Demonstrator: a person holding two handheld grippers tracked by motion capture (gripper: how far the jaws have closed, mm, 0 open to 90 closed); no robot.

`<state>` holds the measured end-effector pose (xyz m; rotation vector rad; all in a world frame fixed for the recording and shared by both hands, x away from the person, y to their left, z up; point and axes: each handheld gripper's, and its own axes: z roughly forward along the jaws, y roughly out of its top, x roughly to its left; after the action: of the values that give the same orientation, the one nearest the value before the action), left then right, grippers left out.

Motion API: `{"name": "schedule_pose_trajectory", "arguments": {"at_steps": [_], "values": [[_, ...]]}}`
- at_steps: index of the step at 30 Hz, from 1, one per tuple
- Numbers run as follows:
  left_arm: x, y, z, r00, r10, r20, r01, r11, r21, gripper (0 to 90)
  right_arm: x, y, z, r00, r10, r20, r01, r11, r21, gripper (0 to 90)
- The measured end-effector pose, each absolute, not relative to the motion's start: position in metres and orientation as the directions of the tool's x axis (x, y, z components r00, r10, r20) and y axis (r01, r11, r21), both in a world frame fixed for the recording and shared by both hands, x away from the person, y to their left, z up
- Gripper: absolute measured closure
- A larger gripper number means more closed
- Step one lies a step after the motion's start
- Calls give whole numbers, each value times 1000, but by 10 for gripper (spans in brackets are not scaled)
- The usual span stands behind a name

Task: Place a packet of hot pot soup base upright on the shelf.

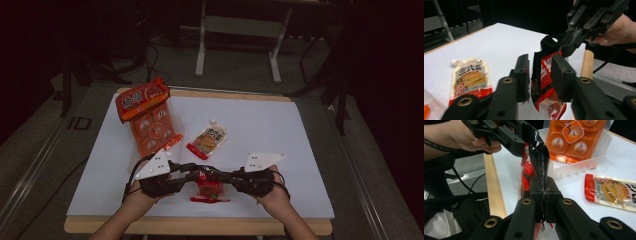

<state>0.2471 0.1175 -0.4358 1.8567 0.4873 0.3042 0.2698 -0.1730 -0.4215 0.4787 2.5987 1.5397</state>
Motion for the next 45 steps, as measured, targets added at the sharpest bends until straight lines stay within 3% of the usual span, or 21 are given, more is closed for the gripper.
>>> {"name": "schedule_pose_trajectory", "arguments": {"at_steps": [6,18,25,33,45], "values": [[249,118,-435,886,463,-15,170,-293,941,849,270,-173,-421,-948,308,87,224,444,867,881],[252,121,-429,904,428,-13,151,-290,945,879,272,-174,-419,-944,318,88,225,425,877,857],[251,120,-422,907,421,2,137,-302,943,882,273,-177,-418,-941,329,80,221,417,882,772],[250,126,-414,912,409,37,100,-309,946,882,276,-189,-417,-921,379,88,240,373,896,602],[255,152,-402,886,461,55,81,-270,959,881,282,-206,-417,-879,450,161,314,288,905,220]]}}
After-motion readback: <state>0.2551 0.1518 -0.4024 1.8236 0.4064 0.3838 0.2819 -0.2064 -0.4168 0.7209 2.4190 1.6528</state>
